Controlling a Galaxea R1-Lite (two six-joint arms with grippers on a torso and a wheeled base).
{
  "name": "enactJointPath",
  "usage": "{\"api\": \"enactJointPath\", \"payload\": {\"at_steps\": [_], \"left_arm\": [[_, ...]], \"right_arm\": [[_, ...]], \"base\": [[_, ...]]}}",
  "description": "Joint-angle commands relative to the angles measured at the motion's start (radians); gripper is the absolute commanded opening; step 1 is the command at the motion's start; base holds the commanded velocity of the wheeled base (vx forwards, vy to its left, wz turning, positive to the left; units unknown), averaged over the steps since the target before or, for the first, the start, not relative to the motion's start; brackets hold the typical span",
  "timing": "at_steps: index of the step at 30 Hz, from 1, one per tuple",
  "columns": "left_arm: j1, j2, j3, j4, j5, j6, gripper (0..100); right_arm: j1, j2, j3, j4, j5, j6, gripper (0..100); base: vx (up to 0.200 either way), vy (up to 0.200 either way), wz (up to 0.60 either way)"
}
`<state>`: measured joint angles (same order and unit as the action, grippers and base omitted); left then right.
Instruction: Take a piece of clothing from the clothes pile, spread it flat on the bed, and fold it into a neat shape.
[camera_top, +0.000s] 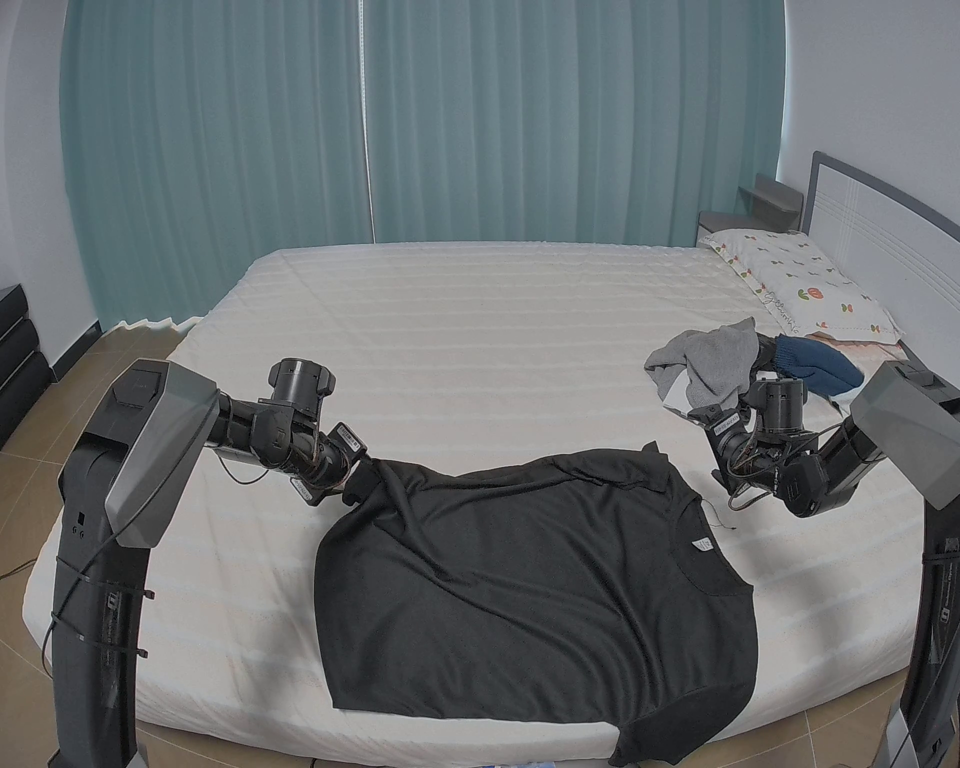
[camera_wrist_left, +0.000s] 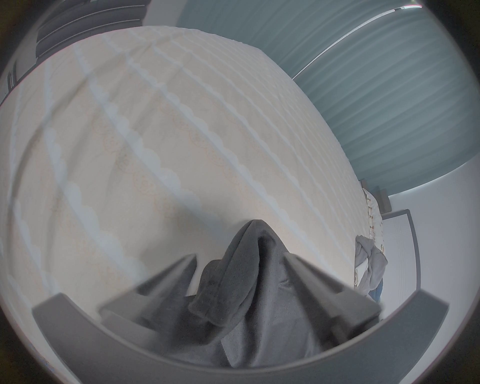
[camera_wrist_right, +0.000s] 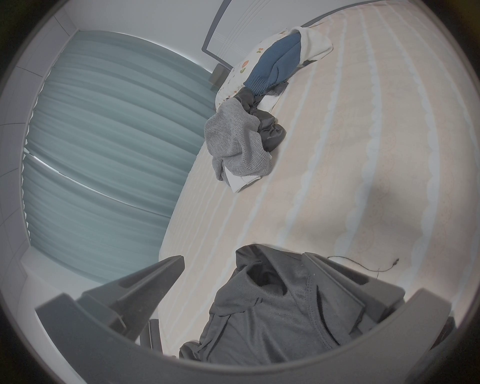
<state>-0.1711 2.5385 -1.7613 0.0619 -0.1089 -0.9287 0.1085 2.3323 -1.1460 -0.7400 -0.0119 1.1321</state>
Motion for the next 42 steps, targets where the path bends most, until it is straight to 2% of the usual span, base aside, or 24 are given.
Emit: {"api": "enactJointPath", "payload": {"at_steps": [1, 7, 8, 10, 15, 21, 28, 29, 37, 41, 42], "left_arm": [[0.001, 0.02, -0.021, -0.005, 0.003, -0.001, 0], [0.012, 0.011, -0.08, -0.005, 0.023, -0.041, 0], [0.028, 0.005, -0.126, -0.007, 0.052, -0.056, 0], [0.041, 0.006, -0.168, -0.007, 0.078, -0.064, 0], [0.068, 0.019, -0.234, -0.014, 0.107, -0.065, 0], [0.079, 0.059, -0.239, -0.16, 0.121, -0.062, 0], [0.071, 0.072, -0.233, -0.131, 0.144, -0.059, 0], [0.071, 0.072, -0.233, -0.114, 0.143, -0.059, 100], [0.065, 0.045, -0.201, 0.003, 0.141, -0.062, 100], [0.074, -0.052, -0.035, -0.019, 0.08, -0.064, 100], [0.074, -0.101, 0.071, -0.06, 0.048, -0.065, 100]], "right_arm": [[-0.001, 0.007, -0.008, -0.001, 0.009, -0.002, 100], [-0.001, -0.001, -0.011, -0.001, 0.041, -0.003, 100], [-0.001, -0.002, -0.012, -0.001, 0.07, -0.006, 100], [0.0, 0.001, -0.023, 0.001, 0.087, -0.011, 100], [0.016, 0.007, -0.058, 0.01, 0.092, -0.022, 100], [0.046, 0.033, -0.146, 0.028, 0.093, -0.074, 100], [0.076, 0.084, -0.253, 0.14, 0.095, -0.074, 100], [0.079, 0.093, -0.267, 0.151, 0.095, -0.074, 100], [0.1, 0.14, -0.334, 0.235, 0.096, -0.075, 100], [0.111, 0.154, -0.371, 0.298, 0.099, -0.075, 100], [0.12, 0.154, -0.371, 0.317, 0.105, -0.08, 100]], "base": [[0.0, 0.0, 0.0], [0.0, 0.0, 0.0], [0.0, 0.0, 0.0], [0.0, 0.0, 0.0], [0.0, 0.0, 0.0], [0.0, 0.0, 0.0], [0.0, 0.0, 0.0], [0.0, 0.0, 0.0], [0.0, 0.0, 0.0], [0.0, 0.0, 0.0], [0.0, 0.0, 0.0]]}}
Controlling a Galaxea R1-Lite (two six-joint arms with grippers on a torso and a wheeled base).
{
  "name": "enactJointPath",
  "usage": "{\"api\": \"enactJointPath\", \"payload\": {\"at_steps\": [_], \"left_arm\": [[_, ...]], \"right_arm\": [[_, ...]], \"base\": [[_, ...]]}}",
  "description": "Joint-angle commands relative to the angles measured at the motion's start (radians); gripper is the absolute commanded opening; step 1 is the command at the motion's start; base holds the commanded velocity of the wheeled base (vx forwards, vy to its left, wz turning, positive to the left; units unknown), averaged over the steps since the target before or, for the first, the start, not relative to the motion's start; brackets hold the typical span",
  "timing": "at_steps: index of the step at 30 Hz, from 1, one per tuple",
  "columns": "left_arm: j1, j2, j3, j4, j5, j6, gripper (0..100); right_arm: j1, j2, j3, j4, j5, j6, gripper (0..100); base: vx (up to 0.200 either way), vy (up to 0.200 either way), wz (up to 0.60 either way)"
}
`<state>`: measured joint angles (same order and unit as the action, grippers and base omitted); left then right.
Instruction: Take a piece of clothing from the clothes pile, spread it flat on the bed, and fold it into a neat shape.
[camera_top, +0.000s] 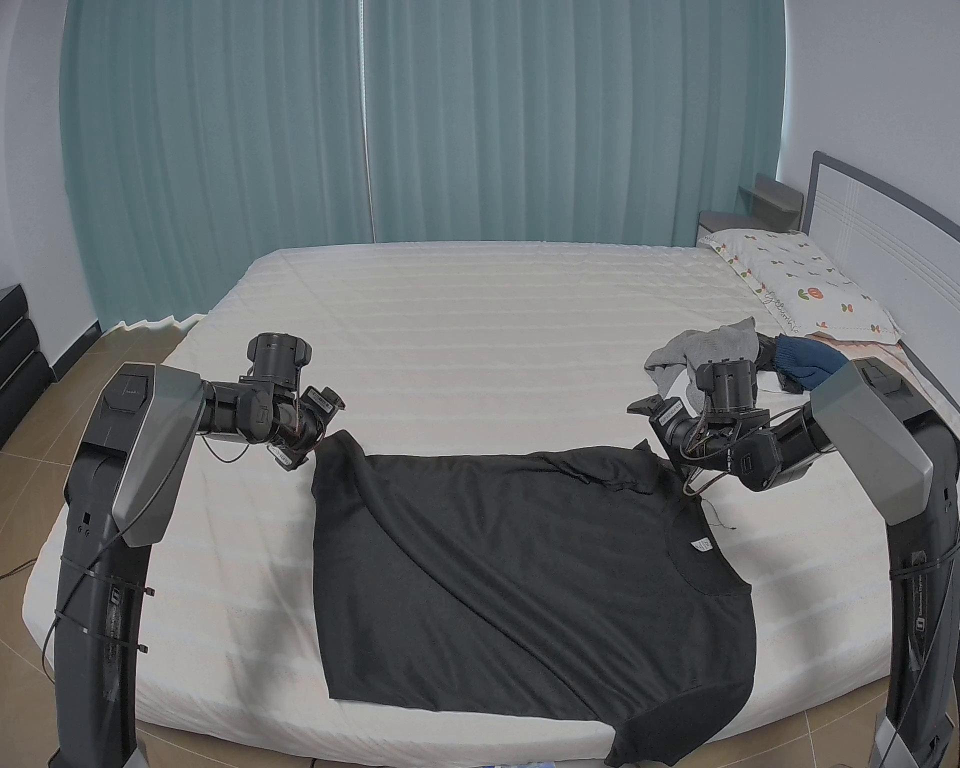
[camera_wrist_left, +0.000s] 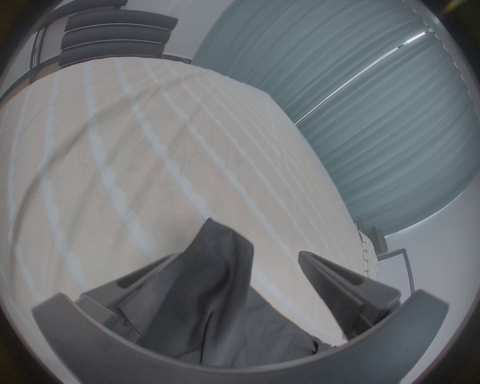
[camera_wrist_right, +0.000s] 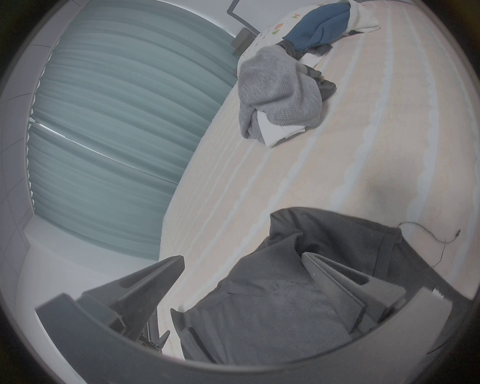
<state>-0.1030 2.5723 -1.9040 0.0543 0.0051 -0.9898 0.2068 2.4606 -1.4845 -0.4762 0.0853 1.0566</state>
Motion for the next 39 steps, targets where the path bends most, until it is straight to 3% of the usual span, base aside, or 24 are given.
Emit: {"api": "enactJointPath", "payload": {"at_steps": [1, 2, 4, 5, 7, 19, 26, 39], "left_arm": [[0.006, -0.135, 0.214, -0.053, -0.066, -0.004, 100], [0.005, -0.19, 0.339, -0.117, -0.085, -0.006, 100], [0.0, -0.244, 0.467, -0.208, -0.096, -0.012, 100], [0.0, -0.244, 0.467, -0.208, -0.096, -0.012, 100], [-0.003, -0.31, 0.622, -0.295, -0.096, -0.027, 100], [-0.035, -0.425, 1.051, -0.516, -0.145, -0.072, 100], [-0.07, -0.425, 1.146, -0.669, -0.149, -0.153, 100], [-0.09, -0.431, 1.174, -0.68, -0.146, -0.168, 100]], "right_arm": [[0.022, 0.026, -0.033, 0.053, 0.008, -0.004, 100], [0.032, 0.026, -0.031, 0.074, 0.013, -0.018, 100], [0.042, 0.027, -0.031, 0.096, 0.014, -0.036, 100], [0.042, 0.027, -0.031, 0.096, 0.014, -0.036, 100], [0.054, 0.044, -0.034, 0.108, 0.01, -0.063, 100], [0.048, -0.101, -0.002, 0.169, -0.001, -0.101, 100], [0.068, -0.134, 0.041, 0.238, 0.005, -0.121, 100], [0.126, -0.017, 0.007, 0.283, 0.014, -0.119, 100]], "base": [[0.0, 0.0, 0.0], [0.0, 0.0, 0.0], [0.0, 0.0, 0.0], [0.0, 0.0, 0.0], [0.0, 0.0, 0.0], [0.0, 0.0, 0.0], [0.0, 0.0, 0.0], [0.0, 0.0, 0.0]]}}
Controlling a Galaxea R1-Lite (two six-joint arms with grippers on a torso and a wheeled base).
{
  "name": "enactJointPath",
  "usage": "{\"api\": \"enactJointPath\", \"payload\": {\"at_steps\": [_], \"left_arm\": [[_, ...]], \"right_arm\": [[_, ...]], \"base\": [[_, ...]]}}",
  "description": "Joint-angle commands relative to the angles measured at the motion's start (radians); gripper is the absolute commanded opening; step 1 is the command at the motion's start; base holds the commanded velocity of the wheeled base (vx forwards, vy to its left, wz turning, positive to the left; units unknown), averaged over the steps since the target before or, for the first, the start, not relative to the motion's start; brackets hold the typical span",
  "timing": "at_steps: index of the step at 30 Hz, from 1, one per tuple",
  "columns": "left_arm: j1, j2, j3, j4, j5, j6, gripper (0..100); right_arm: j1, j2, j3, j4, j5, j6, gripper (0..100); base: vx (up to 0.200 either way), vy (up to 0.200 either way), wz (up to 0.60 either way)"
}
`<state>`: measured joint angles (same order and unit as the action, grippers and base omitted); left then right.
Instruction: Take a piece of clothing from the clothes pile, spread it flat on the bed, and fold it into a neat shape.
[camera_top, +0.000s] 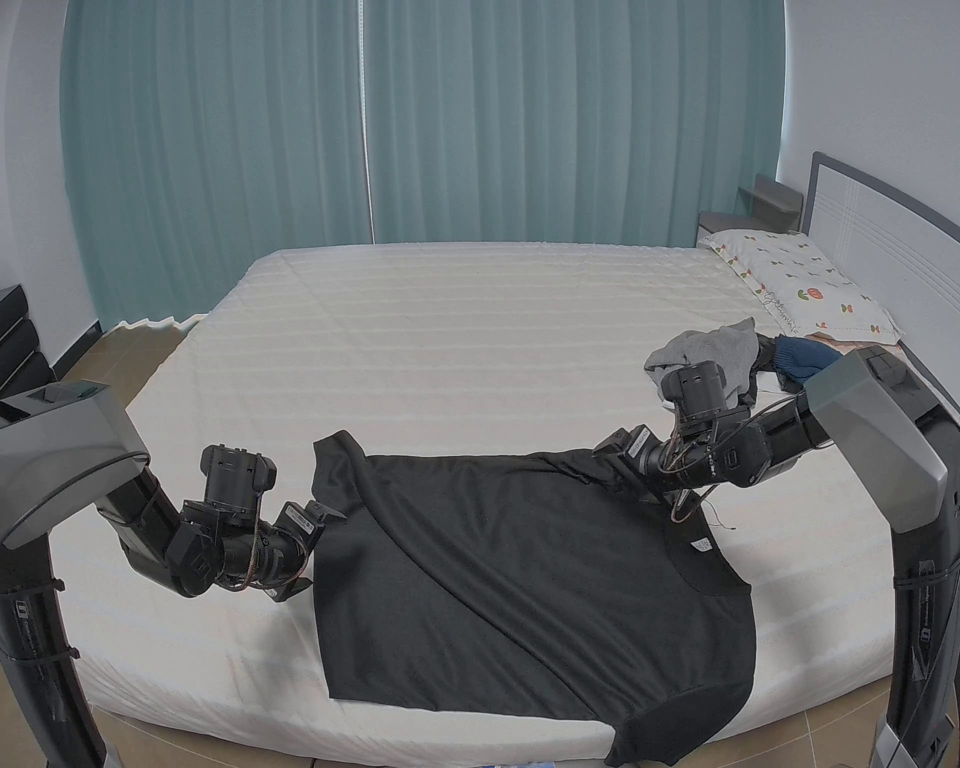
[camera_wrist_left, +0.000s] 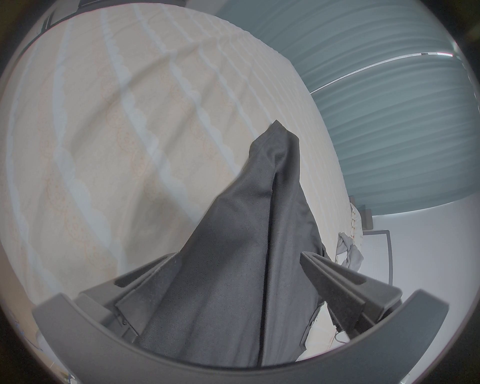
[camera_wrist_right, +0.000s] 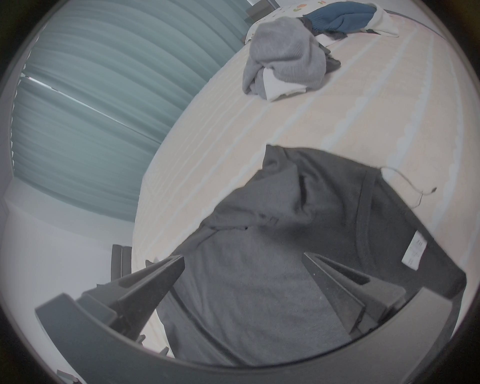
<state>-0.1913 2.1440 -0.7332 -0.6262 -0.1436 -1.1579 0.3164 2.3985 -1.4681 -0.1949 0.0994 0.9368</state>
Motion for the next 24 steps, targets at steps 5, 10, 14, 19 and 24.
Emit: {"api": "enactJointPath", "payload": {"at_steps": [5, 10, 14, 19, 24], "left_arm": [[-0.002, -0.004, 0.009, -0.001, 0.001, 0.0, 100], [-0.002, -0.003, 0.034, -0.05, 0.002, 0.0, 100], [-0.002, 0.0, 0.044, -0.079, 0.002, 0.0, 100], [-0.002, -0.001, 0.049, -0.089, 0.002, -0.006, 100], [0.0, -0.004, 0.049, -0.093, 0.002, -0.028, 100]], "right_arm": [[0.009, 0.125, -0.083, 0.0, -0.012, 0.002, 100], [-0.022, 0.208, -0.192, -0.014, -0.061, -0.001, 100], [-0.039, 0.263, -0.287, -0.011, -0.081, -0.003, 100], [-0.06, 0.373, -0.532, -0.058, -0.113, 0.004, 100], [-0.071, 0.387, -0.532, -0.348, -0.133, -0.019, 100]], "base": [[0.0, 0.0, 0.0], [0.0, 0.0, 0.0], [0.0, 0.0, 0.0], [0.0, 0.0, 0.0], [0.0, 0.0, 0.0]]}}
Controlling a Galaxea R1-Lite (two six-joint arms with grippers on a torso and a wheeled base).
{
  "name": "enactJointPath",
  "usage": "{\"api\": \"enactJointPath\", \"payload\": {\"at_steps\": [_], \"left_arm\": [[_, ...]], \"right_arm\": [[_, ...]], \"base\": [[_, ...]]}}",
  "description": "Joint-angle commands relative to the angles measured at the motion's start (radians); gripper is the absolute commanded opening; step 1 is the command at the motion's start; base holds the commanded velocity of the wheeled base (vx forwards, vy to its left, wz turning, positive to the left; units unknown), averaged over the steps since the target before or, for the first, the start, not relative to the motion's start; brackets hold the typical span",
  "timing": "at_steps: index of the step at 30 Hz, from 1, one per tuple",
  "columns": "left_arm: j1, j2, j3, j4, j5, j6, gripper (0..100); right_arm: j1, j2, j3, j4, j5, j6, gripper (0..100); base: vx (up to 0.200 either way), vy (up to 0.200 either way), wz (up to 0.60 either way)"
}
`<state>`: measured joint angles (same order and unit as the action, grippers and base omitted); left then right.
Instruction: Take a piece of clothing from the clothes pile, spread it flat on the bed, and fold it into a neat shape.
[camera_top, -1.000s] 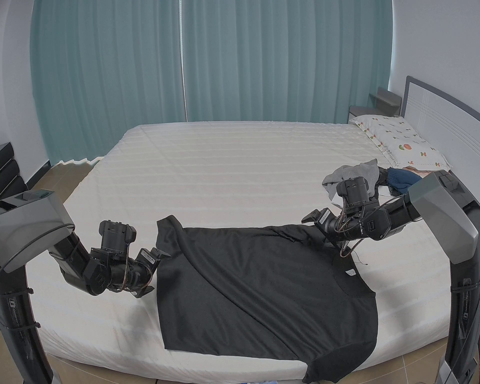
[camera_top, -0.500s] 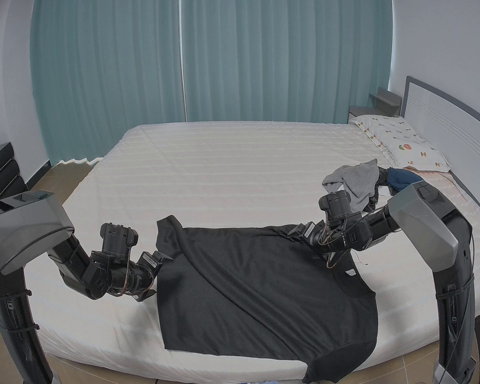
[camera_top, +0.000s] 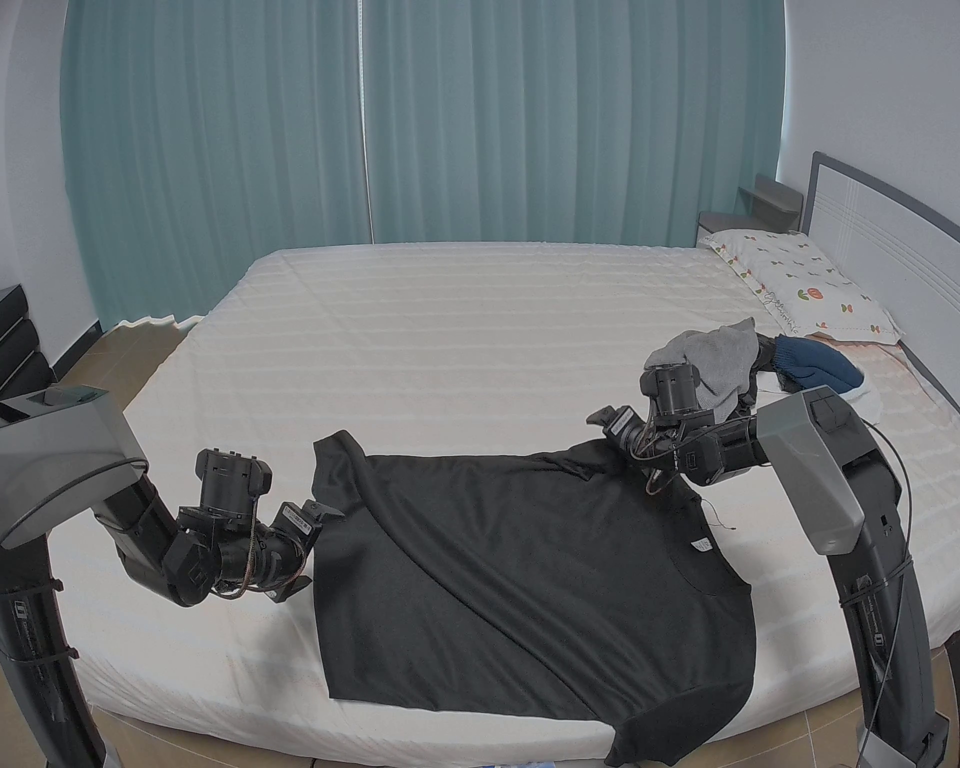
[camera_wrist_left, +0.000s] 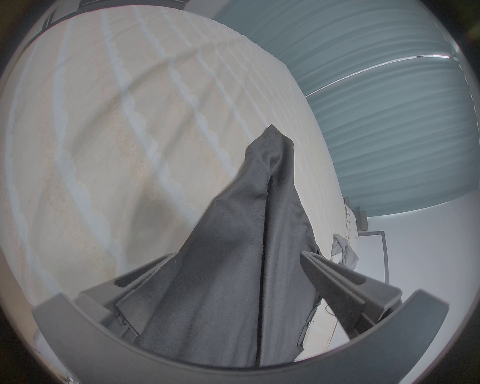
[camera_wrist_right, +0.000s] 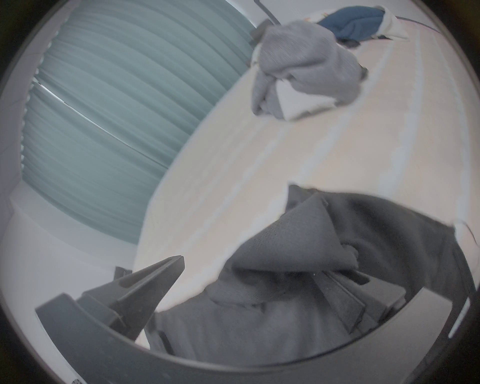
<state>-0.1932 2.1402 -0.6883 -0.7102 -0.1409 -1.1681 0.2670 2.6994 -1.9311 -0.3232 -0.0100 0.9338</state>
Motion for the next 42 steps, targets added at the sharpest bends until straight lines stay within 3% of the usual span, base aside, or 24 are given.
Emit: {"api": "enactJointPath", "payload": {"at_steps": [1, 6, 13, 18, 20, 22, 24, 28, 37, 38, 42], "left_arm": [[0.001, 0.0, 0.004, -0.009, -0.002, -0.018, 100], [0.001, 0.0, 0.003, -0.009, -0.002, -0.018, 100], [0.001, 0.0, 0.003, -0.009, -0.002, -0.018, 100], [0.001, 0.0, 0.003, -0.009, -0.002, -0.018, 100], [0.001, 0.0, 0.003, -0.009, -0.002, -0.018, 100], [0.001, 0.0, 0.003, -0.009, -0.002, -0.018, 100], [0.001, 0.0, 0.003, -0.009, -0.002, -0.018, 100], [0.001, 0.0, 0.004, -0.009, -0.002, -0.018, 100], [0.001, 0.0, 0.004, -0.009, 0.0, -0.018, 100], [0.001, 0.0, 0.004, -0.009, 0.0, -0.018, 100], [0.001, 0.0, 0.004, -0.009, -0.002, -0.018, 100]], "right_arm": [[-0.022, 0.082, -0.069, -0.254, -0.022, -0.023, 100], [-0.052, 0.066, -0.069, -0.359, -0.002, -0.092, 100], [-0.123, 0.045, 0.018, -0.326, 0.005, -0.219, 100], [-0.158, -0.006, 0.159, -0.33, 0.105, -0.276, 100], [-0.161, -0.007, 0.175, -0.332, 0.116, -0.294, 100], [-0.172, -0.001, 0.238, -0.359, 0.148, -0.386, 100], [-0.173, 0.007, 0.268, -0.382, 0.168, -0.418, 100], [-0.172, 0.013, 0.291, -0.387, 0.2, -0.426, 100], [-0.166, 0.037, 0.29, -0.384, 0.203, -0.426, 100], [-0.166, 0.04, 0.29, -0.384, 0.203, -0.426, 0], [-0.167, 0.042, 0.285, -0.381, 0.203, -0.425, 0]], "base": [[0.0, 0.0, 0.0], [0.0, 0.0, 0.0], [0.0, 0.0, 0.0], [0.0, 0.0, 0.0], [0.0, 0.0, 0.0], [0.0, 0.0, 0.0], [0.0, 0.0, 0.0], [0.0, 0.0, 0.0], [0.0, 0.0, 0.0], [0.0, 0.0, 0.0], [0.0, 0.0, 0.0]]}}
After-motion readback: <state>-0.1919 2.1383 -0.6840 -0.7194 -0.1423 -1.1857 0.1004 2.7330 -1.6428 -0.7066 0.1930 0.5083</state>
